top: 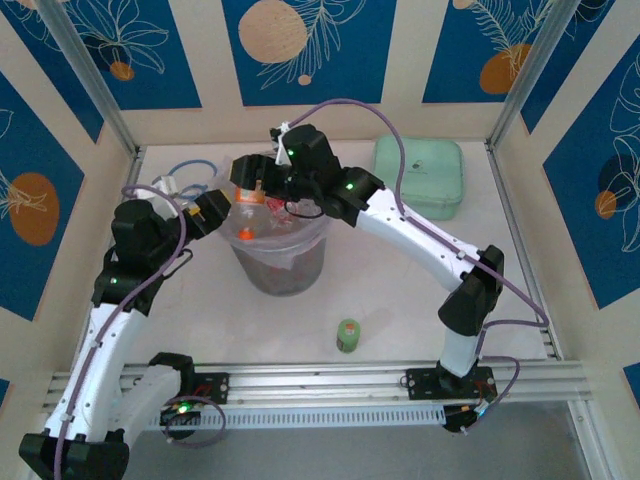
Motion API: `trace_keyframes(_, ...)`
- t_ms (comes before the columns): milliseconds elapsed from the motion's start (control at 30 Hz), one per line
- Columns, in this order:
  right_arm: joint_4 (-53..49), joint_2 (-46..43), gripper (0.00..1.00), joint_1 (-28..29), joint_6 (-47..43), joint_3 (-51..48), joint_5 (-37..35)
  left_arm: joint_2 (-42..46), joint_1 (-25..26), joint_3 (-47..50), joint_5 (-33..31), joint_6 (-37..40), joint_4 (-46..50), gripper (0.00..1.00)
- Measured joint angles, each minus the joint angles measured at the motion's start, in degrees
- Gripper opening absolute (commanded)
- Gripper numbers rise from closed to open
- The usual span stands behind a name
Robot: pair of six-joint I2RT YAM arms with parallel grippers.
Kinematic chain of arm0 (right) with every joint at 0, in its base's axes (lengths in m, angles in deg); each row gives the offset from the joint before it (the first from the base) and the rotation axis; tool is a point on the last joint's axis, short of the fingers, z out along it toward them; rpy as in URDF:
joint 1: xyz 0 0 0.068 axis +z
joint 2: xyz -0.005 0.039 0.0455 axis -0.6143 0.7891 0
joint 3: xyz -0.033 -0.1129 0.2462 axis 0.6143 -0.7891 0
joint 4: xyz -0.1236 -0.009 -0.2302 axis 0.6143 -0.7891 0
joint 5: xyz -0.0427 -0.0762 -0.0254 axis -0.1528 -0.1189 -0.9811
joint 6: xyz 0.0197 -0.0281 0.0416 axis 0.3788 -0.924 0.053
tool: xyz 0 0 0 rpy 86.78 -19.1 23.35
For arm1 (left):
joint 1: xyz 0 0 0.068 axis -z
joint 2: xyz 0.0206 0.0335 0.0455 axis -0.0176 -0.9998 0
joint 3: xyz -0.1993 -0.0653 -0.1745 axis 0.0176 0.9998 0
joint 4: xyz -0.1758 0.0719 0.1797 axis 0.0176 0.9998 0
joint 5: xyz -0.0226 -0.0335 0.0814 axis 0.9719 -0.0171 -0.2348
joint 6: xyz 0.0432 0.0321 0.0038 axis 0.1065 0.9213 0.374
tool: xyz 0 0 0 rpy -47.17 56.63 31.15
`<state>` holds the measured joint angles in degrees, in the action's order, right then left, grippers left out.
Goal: Put the plastic bottles in the bin
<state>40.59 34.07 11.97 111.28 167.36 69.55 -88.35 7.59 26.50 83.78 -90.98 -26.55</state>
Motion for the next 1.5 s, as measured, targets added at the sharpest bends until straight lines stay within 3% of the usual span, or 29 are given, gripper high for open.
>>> trace_keyframes(233,-4.37,-1.73,0.89,0.15,-7.19,0.0,-5.18,-1.36,-0.11,-3.52,-0.92,2.82,2.4,1.0)
trace_keyframes(467,-8.04,-8.7,0.73,0.09,-19.06,-0.42,-14.43,-5.31,-0.11,-6.51,-1.44,5.6,3.26,1.0)
trace_keyframes(700,-7.67,-13.97,0.63,-1.7,-25.49,-2.82,-14.73,-8.35,1.31,-6.58,-2.23,7.3,3.63,1.0)
trace_keyframes(967,-7.61,-21.51,0.59,-9.88,-26.14,-13.64,-13.42,-8.52,5.31,-4.28,-5.92,10.49,6.58,1.0)
trace_keyframes(1133,-8.07,-27.61,0.7,-15.72,-26.95,-17.46,-12.7,-8.7,5.35,-5.07,-6.54,11.5,7.17,1.0)
trace_keyframes(1267,-7.69,-33.48,0.97,-20.9,-28.81,-23.06,-12.48,-10.49,5.44,-13.38,-6.88,15.02,11.3,1.0)
trace_keyframes(1400,-4.24,-39.69,0.99,-27.04,-30.64,-34.95,-14.08,-12.04,5.46,-24.92,-10.69,20.76,14.19,1.0)
trace_keyframes(1500,-3.04,-40.79,0.99,-31.26,-32.17,-42.21,-15.08,-10.43,5.33,-28.5,-18.49,26.14,14.53,1.0)
